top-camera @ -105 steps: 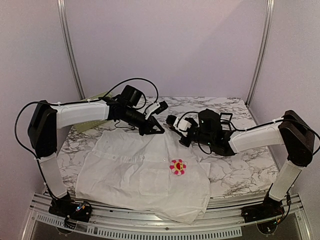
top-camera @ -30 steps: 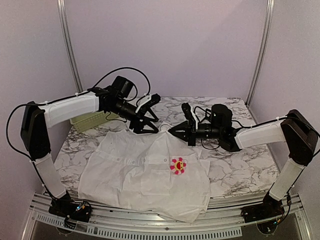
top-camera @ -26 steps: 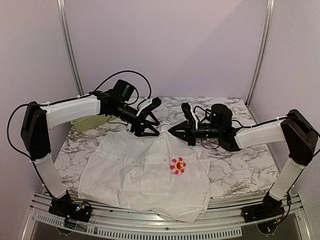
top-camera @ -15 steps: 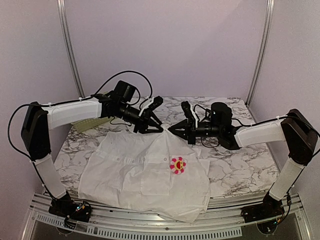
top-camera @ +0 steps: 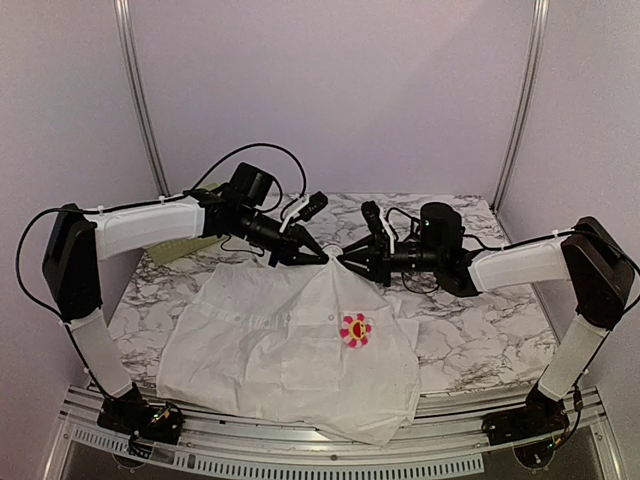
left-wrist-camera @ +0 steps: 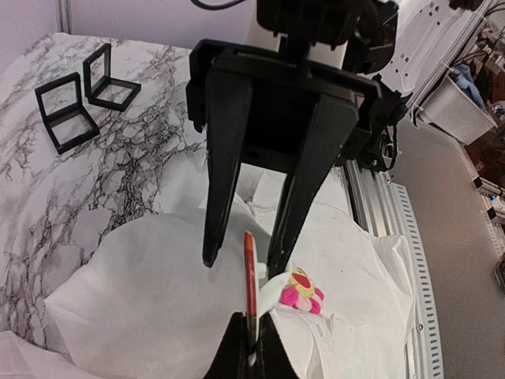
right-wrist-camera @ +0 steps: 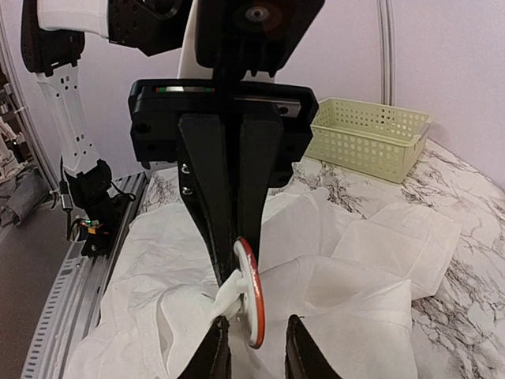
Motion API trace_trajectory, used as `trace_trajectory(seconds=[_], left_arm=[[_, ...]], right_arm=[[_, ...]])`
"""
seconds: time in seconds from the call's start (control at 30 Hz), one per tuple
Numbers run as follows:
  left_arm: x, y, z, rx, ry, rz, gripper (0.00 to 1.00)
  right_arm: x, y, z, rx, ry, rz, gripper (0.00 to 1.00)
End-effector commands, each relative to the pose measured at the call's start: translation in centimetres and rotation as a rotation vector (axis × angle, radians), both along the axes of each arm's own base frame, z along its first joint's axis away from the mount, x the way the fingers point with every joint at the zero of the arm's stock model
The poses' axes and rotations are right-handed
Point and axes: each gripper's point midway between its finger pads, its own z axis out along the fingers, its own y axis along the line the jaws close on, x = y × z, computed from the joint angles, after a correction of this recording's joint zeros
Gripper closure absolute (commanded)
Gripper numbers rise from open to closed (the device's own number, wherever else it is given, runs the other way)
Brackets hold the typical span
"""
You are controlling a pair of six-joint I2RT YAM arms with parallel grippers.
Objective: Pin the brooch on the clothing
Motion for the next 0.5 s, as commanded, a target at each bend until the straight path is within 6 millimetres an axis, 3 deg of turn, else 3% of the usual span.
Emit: trace_trajectory(seconds=[0.0,0.1,0.27,0.37,0.47], left_arm=[[0.0,-0.2,0.6,-0.006,0.041,0.055,1.0],[0.2,-0.1,0.7,-0.012,0.047,0.081,1.0],[0.7,-0.3,1.1,-0.022,0.035,0.104,1.0],[0.6,-0.4,0.9,-0.021,0.026,0.101,1.0],[0.5,-0.4,0.9,-0.023,0.024,0.097,1.0]], right_arm=[[0.9,-1.0,0.0,-0.041,-0.001,-0.039,0.71],[0.9,-1.4,-0.1,-0.058,-0.017,-0.054,0.48],[0.5,-1.6,0.2,-0.026,-0.059,-0.07,0.33],[0.3,-0.7,0.4,0.0,-0.091,-0.077,0.03],[0.4,-0.1,0.3,0.028,-0.093,-0.06,0.01]])
